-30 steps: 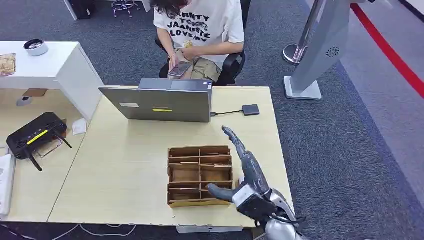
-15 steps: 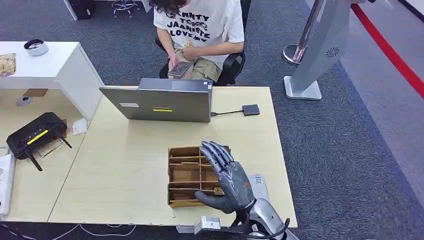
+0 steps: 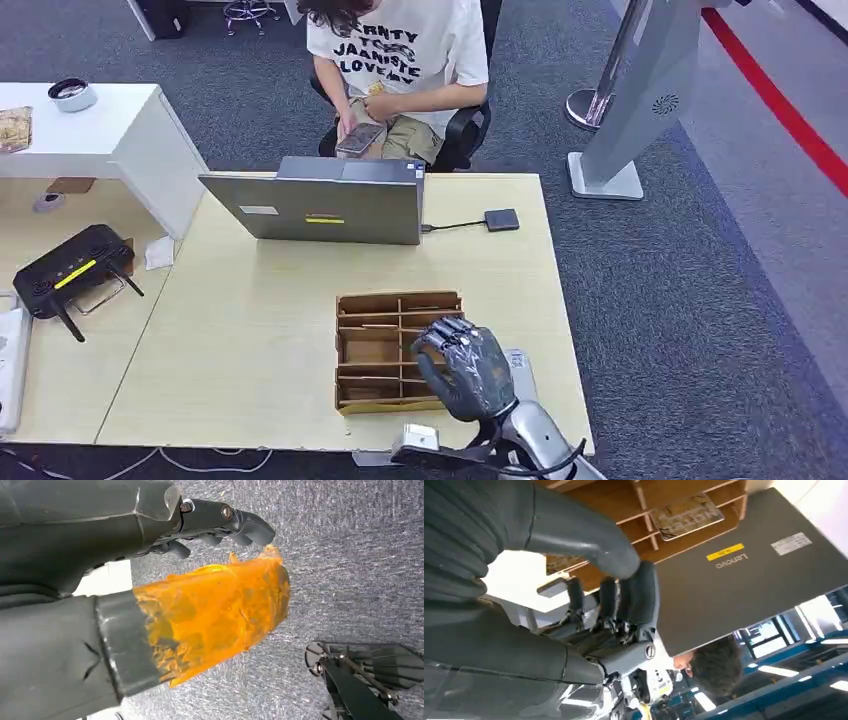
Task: Pass the card to the sensor for recognition and then transmit it.
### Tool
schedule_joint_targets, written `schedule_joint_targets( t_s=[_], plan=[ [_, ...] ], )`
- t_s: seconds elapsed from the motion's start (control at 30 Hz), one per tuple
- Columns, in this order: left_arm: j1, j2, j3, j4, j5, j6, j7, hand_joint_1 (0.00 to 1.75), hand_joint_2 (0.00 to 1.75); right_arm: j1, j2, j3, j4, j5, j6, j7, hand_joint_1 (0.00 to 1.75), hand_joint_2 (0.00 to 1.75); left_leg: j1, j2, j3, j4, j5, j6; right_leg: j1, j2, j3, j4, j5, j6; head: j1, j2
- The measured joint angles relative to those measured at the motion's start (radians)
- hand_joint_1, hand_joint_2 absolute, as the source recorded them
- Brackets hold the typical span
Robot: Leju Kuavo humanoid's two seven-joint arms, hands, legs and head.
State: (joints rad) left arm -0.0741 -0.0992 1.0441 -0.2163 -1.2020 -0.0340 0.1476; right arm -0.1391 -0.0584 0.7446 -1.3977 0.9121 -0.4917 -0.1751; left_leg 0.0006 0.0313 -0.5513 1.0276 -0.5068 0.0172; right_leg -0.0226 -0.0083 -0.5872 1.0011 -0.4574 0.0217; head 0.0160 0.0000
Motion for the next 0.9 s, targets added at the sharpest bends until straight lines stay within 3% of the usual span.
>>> schedule_joint_targets(
  t_s=[0.1,0.13,0.17,0.2,0.3,0.53,0.9],
  plan=[
    [0.000,0.000,0.003,0.000,-0.001,-0.002,0.000,0.00,0.00,0.002,-0.003,-0.010,0.009,0.009,-0.002,0.007,1.31,1.75,0.000,0.000,0.000,0.000,0.000,0.000,0.000,0.000,0.000,0.000,0.000,0.000,0.000,0.000],
    [0.000,0.000,0.003,0.000,-0.001,-0.002,0.000,0.00,0.00,0.002,-0.005,-0.014,0.011,0.010,-0.003,0.009,0.89,1.75,0.000,0.000,0.000,0.000,0.000,0.000,0.000,0.000,0.000,0.000,0.000,0.000,0.000,0.000],
    [0.000,0.000,0.004,0.000,-0.001,-0.002,0.001,0.00,0.00,0.002,-0.006,-0.017,0.013,0.012,-0.005,0.011,0.89,1.75,0.000,0.000,0.000,0.000,0.000,0.000,0.000,0.000,0.000,0.000,0.000,0.000,0.000,0.000],
    [0.000,0.000,0.004,0.000,-0.001,-0.002,0.001,0.00,0.00,0.003,-0.006,-0.021,0.014,0.015,-0.006,0.013,0.63,1.75,0.000,0.000,0.000,0.000,0.000,0.000,0.000,0.000,0.000,0.000,0.000,0.000,0.000,0.000],
    [0.000,0.000,0.004,0.000,-0.003,-0.002,0.003,0.00,0.00,0.006,-0.007,-0.032,0.020,0.022,-0.008,0.018,0.21,1.75,0.000,0.000,0.000,0.000,0.000,0.000,0.000,0.000,0.000,0.000,0.000,0.000,0.000,0.000],
    [0.000,0.000,0.005,0.000,-0.003,-0.002,0.008,0.00,0.00,0.014,-0.008,-0.050,0.026,0.032,-0.012,0.019,0.10,1.75,0.000,0.000,0.000,0.000,0.000,0.000,0.000,0.000,0.000,0.000,0.000,0.000,0.000,0.000],
    [0.000,0.000,0.005,0.000,-0.003,-0.002,0.010,0.00,0.00,0.020,-0.008,-0.058,0.027,0.034,-0.013,0.021,0.16,1.75,0.000,0.000,0.000,0.000,0.000,0.000,0.000,0.000,0.000,0.000,0.000,0.000,0.000,0.000]
  ],
)
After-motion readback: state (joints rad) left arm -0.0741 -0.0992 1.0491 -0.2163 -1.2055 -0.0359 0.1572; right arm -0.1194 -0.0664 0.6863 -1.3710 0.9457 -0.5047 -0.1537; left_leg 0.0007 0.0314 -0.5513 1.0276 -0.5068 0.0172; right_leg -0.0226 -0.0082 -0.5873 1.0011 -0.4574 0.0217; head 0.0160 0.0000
